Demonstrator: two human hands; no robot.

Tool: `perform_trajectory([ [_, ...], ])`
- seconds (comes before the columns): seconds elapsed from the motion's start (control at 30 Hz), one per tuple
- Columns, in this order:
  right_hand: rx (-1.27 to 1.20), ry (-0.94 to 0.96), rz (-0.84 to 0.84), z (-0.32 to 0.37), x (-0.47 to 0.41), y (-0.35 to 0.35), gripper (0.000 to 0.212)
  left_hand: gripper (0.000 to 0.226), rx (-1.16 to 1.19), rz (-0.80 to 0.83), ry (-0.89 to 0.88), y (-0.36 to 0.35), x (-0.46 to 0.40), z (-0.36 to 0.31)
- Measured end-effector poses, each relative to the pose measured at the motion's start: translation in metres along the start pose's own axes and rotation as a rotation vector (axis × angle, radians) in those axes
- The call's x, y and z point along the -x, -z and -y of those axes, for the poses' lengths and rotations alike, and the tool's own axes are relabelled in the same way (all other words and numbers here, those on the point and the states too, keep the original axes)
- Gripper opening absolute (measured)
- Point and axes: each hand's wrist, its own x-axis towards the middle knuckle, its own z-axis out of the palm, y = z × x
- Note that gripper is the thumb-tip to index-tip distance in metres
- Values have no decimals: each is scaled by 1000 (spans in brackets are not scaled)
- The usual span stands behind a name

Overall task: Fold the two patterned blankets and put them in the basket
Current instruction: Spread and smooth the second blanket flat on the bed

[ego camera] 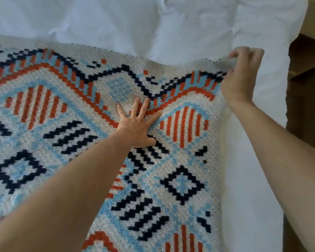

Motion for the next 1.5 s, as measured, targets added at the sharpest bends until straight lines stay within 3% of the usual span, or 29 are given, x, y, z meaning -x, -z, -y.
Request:
perform_trajectory([
  [0.07,173,-57,32,-17,5,0,59,96,-2,0,2,0,1,0],
  [0.13,222,-243,161,-29,11,-2,62,96,-4,-1,2,0,1,-1],
  [0.27,167,-434,369,-29,18,-16,43,96,-1,2,7,0,0,0],
  [0.4,31,-564,353,-29,12,-28,49,96,-4,12,7,1,1,-1],
  [0.5,-58,-501,425,-29,4,-33,45,97,-11,16,8,-1,0,-1],
  [0.6,39,-396,191,-23,0,-30,24,96,-7,18,7,-2,-2,-1],
  [0.67,11,-360,-59,-20,-12,-24,21,96,-10,15,5,-3,-2,-1],
  [0.73,-29,-416,-149,-22,-22,-21,27,95,-15,13,3,-3,-1,-1],
  [0.77,-25,-413,-113,-24,-27,-20,38,95,-15,13,2,-3,-1,-1],
  [0.83,93,-437,203,-28,-27,-21,69,95,-11,13,1,-3,-1,-1],
  [0.9,174,-540,383,-32,-20,-23,81,95,-9,12,1,-4,-2,-1],
  [1.07,186,-475,526,-34,19,-23,67,97,28,-4,3,-6,-5,-2],
  [1.2,231,-337,541,-34,71,-4,41,98,46,-35,14,-4,-5,-2],
  [1.33,170,-362,593,-35,135,29,52,93,30,-129,49,-4,11,-11],
  [1.5,68,-391,692,-31,221,80,60,70,101,-234,107,-17,66,-55],
])
